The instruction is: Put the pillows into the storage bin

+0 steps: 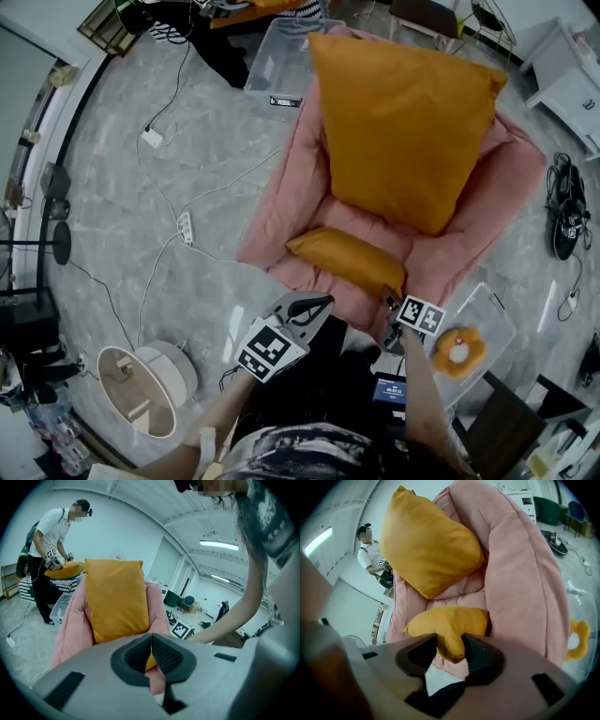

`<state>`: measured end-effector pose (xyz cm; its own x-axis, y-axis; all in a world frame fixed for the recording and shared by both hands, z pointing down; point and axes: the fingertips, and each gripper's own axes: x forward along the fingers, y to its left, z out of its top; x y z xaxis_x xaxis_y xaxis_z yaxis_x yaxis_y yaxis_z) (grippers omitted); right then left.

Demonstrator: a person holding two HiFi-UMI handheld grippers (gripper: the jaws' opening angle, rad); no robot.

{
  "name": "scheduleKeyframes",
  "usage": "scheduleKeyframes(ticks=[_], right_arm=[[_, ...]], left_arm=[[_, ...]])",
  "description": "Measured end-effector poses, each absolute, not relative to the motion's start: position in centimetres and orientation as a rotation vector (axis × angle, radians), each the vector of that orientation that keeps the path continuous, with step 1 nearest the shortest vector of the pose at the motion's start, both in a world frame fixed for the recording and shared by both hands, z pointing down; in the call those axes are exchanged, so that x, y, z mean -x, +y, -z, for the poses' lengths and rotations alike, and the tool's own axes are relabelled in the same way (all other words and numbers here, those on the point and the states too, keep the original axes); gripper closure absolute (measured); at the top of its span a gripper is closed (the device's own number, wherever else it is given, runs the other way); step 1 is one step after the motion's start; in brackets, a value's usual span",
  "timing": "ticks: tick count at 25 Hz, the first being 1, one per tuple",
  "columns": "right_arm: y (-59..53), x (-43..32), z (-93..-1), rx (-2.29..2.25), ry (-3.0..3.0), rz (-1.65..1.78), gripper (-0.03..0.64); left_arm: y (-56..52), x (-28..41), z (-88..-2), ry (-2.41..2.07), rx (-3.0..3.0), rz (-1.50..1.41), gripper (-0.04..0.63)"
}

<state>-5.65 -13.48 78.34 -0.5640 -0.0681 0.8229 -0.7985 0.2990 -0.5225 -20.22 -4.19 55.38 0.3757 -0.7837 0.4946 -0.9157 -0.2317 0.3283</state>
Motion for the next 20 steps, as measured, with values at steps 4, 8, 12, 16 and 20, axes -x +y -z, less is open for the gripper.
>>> scheduleKeyframes(ticks=[4,8,12,16,20], right_arm=[[-13.0,6.7,-76.3,-0.766,-1.869,-1.441,0.506],[-12.4,8.4,-73.2,-0.786,-1.871,-1.623,0.556],[-12.1,10.7,-68.7,-0.759,-1.904,-1.847,0.581],[-11.9,11.9,-64.4,-0.716,-1.948,-1.943,0.592],[-12.2,10.1,-61.4,-0.753,-2.008,-1.871,0.597]], left_arm=[[-4.5,20.9,-55.5,-1.453,-2.081,-0.305,0.583],[-5.2,21.0,-54.6,-1.449,-2.115,-0.289,0.583],[-6.0,20.7,-53.4,-1.433,-2.17,-0.284,0.583],[-6.9,19.9,-52.5,-1.407,-2.232,-0.288,0.583],[-8.0,18.6,-51.2,-1.393,-2.289,-0.285,0.583]])
